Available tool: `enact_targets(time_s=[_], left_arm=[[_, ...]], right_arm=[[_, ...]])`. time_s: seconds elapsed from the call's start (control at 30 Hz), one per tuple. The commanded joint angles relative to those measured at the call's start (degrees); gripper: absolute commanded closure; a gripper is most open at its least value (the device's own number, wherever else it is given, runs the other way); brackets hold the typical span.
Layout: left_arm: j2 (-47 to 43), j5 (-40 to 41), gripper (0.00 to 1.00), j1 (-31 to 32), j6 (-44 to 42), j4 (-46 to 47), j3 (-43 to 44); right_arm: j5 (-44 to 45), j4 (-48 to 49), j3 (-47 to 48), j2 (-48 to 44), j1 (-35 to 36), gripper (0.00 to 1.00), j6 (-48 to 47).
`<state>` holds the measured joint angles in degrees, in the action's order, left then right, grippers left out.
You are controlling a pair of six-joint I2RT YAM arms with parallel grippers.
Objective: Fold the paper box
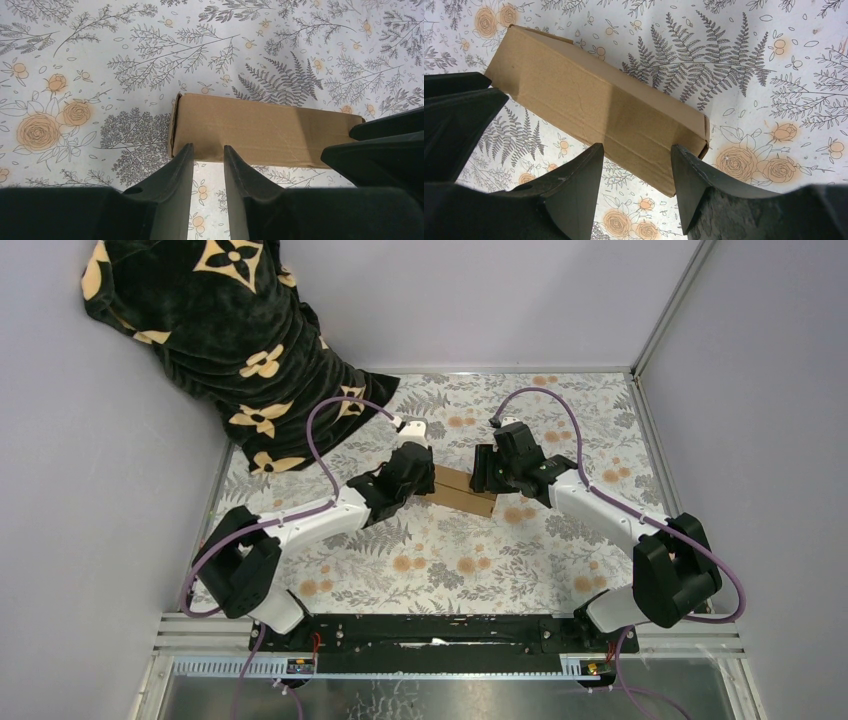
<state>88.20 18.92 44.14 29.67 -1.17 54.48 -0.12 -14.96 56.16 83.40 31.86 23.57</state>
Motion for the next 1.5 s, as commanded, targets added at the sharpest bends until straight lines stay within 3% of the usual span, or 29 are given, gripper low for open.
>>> enact_targets(time_s=[0.0, 0.9, 1.47], left_arm=[[-2.8, 1.9, 0.65, -0.4, -1.8, -3.4, 3.0], [4.2, -1.5, 0.65, -1.5, 1.1, 3.1, -4.8], [-1.9, -1.3, 0.65, -1.3, 6.5, -5.4, -5.2]], right_arm=[[-0.3, -6.0, -1.9, 3.1, 0.0, 0.4, -0.6], [0.5, -6.0, -3.0, 3.1, 0.0, 0.39, -1.9], [1.2, -8.4, 11.8, 11.1, -3.5, 0.39, -9.4]])
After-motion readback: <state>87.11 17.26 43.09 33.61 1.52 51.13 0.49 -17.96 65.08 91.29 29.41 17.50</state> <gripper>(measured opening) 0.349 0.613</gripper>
